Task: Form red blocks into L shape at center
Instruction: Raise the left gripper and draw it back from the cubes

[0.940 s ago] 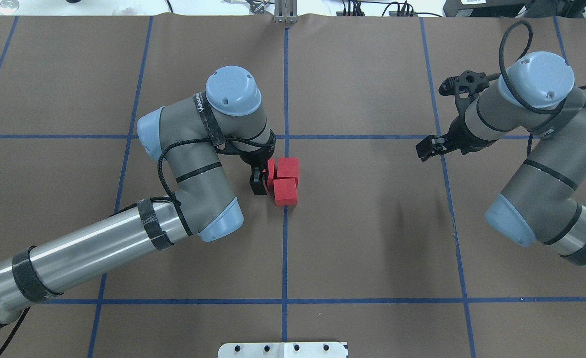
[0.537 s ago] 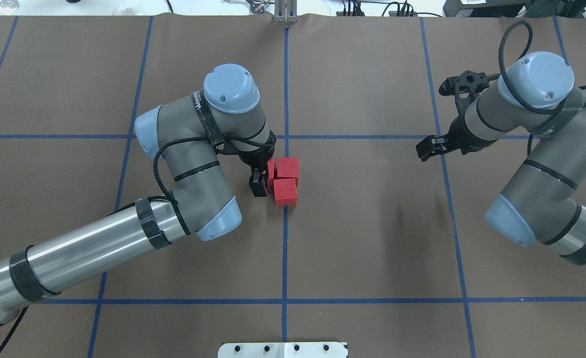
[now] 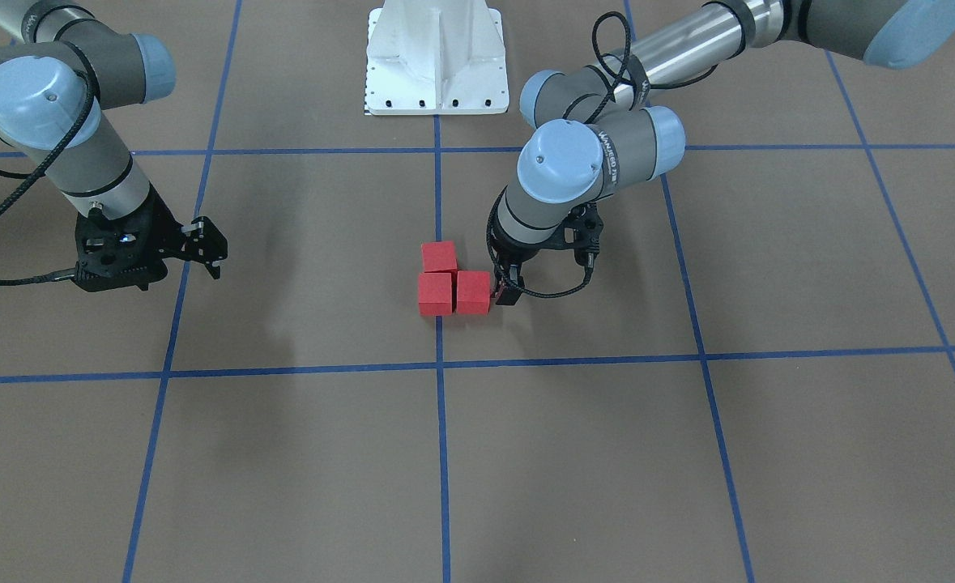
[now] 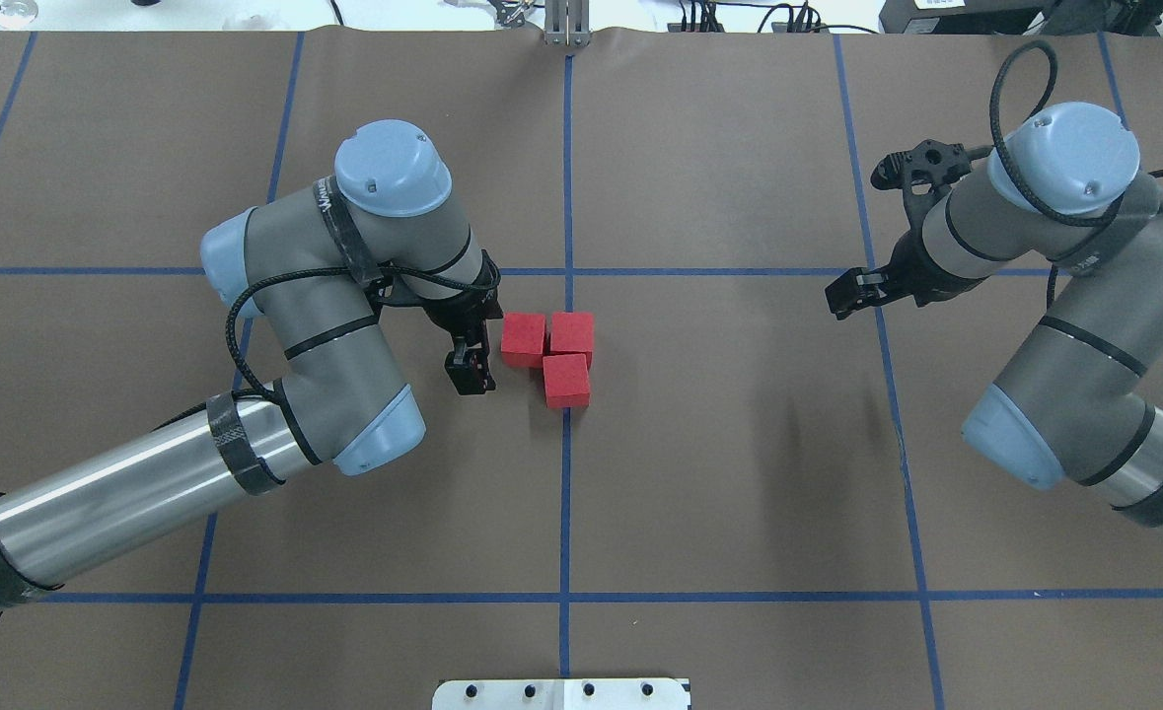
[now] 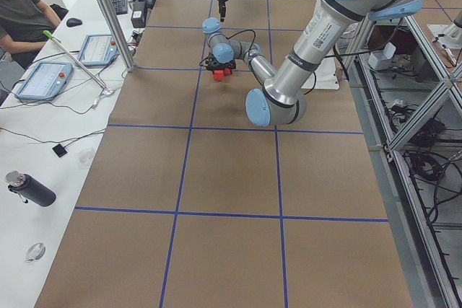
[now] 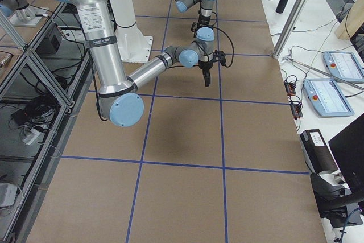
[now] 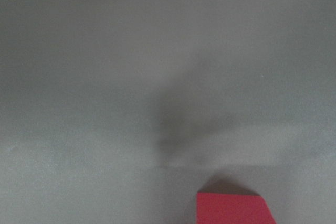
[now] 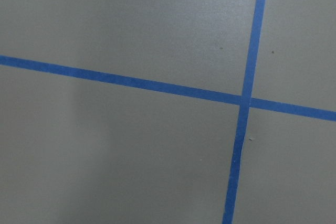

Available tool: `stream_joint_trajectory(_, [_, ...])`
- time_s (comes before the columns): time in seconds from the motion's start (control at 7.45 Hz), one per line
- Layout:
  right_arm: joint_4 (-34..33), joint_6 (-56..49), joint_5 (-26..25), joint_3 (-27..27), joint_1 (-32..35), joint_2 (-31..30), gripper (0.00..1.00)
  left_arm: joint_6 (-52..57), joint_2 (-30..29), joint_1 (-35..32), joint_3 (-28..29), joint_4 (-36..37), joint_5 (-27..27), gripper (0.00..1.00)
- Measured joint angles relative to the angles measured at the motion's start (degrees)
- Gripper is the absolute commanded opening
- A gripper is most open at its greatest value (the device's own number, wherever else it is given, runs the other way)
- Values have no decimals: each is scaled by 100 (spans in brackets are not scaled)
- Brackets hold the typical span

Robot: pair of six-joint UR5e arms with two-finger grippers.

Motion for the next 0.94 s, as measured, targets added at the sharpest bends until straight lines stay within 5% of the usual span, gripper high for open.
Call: stream_joint_trajectory(0.94, [0, 1, 2, 20, 0, -6, 100, 3, 275, 122, -155, -23, 10, 100])
